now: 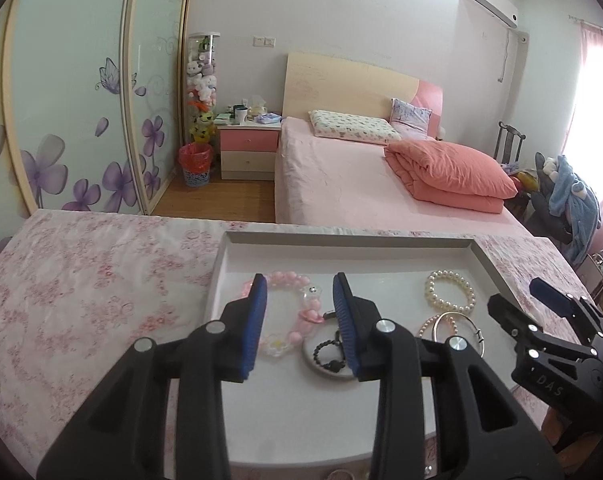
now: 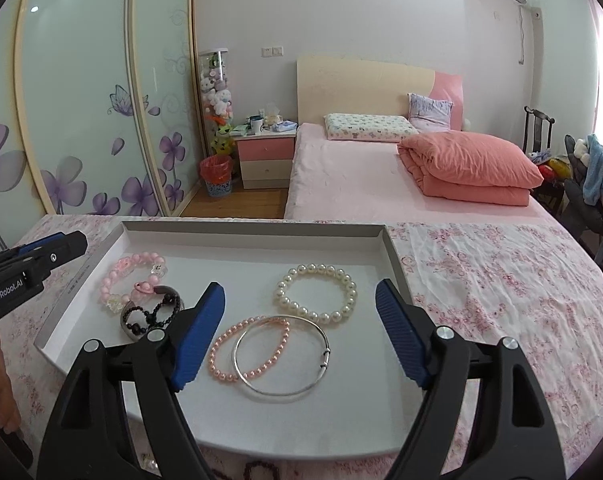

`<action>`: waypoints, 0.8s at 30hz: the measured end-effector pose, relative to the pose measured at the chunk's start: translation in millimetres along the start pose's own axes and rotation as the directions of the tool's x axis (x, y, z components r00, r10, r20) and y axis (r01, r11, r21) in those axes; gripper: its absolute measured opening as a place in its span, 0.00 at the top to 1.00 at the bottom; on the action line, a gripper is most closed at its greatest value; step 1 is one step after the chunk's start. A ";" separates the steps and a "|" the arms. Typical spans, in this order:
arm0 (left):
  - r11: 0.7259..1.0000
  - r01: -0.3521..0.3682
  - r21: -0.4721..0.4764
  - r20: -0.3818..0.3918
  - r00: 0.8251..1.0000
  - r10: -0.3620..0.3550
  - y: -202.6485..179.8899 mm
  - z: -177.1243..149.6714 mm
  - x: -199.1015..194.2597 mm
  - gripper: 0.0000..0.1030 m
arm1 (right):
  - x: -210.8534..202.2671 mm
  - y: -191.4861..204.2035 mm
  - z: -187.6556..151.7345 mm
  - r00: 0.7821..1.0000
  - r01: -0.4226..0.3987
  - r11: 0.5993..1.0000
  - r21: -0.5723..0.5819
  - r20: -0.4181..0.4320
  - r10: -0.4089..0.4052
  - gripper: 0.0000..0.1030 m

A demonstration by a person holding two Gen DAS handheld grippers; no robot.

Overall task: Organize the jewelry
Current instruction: 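Carry black bracelet and silver bangle into the grey tray, open both tools, then grasp the dark red beaded necklace with right tool while left tool reaches the silver ring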

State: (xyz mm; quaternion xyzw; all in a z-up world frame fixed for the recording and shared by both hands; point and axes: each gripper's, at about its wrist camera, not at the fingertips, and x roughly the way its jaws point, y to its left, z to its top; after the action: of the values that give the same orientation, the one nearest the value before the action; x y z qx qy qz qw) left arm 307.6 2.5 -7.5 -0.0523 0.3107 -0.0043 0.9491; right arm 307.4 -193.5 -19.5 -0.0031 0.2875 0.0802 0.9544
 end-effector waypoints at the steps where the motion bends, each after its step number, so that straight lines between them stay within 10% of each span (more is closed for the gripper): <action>1: 1.000 -0.002 -0.001 0.002 1.000 0.002 1.0 -1.7 -3.6 0.66 | -2.0 1.2 -0.9 1.000 0.001 1.000 -0.004 0.002 -0.001 0.25; 24: 0.997 -0.075 0.004 -0.055 0.996 0.075 39.2 -66.0 -58.7 0.59 | -45.4 24.1 -88.4 0.963 -0.102 0.991 -0.083 -0.259 0.077 0.39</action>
State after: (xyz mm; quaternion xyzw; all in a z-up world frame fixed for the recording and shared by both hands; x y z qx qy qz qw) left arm 220.3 37.5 -29.8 -0.0394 0.3383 0.0295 0.9397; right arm 217.9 -181.2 -67.5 -0.0462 0.4037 0.1358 0.9036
